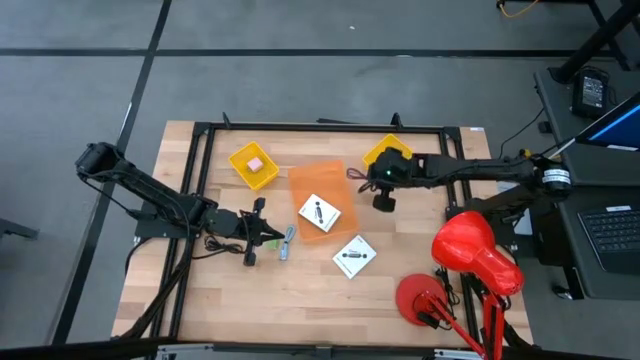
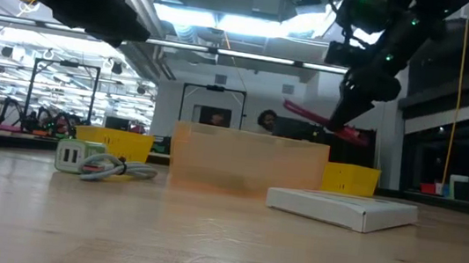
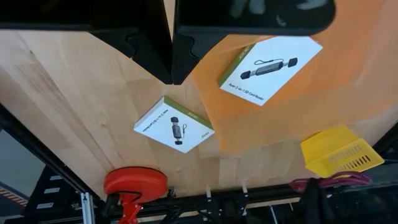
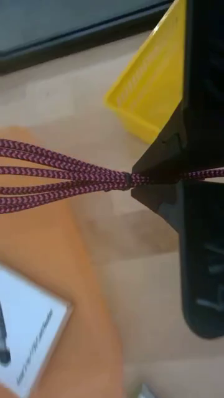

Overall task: Pick and place items into bin
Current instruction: Put the pink charger cable into the right yellow bin

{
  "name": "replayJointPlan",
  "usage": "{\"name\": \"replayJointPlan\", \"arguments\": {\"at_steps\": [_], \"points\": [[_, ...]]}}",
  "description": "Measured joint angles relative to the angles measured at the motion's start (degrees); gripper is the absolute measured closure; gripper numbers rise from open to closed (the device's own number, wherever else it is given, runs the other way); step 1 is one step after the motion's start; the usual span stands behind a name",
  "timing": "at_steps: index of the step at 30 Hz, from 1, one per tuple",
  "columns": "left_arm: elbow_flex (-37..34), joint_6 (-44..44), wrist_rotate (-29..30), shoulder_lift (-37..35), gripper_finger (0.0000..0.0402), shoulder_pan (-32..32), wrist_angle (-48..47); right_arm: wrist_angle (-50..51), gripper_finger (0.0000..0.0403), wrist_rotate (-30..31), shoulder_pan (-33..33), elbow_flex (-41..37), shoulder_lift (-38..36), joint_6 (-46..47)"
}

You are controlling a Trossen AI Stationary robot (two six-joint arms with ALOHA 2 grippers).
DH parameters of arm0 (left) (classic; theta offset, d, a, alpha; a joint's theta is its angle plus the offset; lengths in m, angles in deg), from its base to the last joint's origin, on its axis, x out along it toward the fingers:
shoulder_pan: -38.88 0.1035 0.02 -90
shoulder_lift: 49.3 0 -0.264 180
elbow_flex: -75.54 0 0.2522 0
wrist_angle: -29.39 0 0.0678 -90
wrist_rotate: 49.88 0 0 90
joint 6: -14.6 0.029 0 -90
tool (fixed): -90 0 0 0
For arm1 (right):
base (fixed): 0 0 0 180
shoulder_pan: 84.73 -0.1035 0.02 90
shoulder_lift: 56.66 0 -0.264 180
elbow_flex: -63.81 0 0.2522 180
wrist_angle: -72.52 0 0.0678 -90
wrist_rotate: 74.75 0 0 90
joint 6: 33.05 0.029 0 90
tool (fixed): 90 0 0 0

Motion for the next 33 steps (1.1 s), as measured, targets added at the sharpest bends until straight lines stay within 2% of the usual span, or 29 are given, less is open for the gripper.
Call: {"name": "replayJointPlan", "arguments": {"at_steps": [5,12,23,33], "points": [[0.0,0.0,0.0,0.0,0.04,0.0,-0.5,0.2,0.0403,0.0,2.3,0.0,0.0,1.2],[0.0,-0.1,0.0,0.0,0.04,0.0,-0.9,1.8,0.0403,6.2,4.8,0.0,0.0,14.8],[0.0,0.1,0.0,0.0,0.04,0.0,-2.1,2.3,0.0403,6.6,7.1,0.0,0.0,30.2],[0.0,8.0,0.0,0.0,0.04,0.0,-8.5,2.4,0.0403,8.2,9.1,0.1,0.0,43.4]]}}
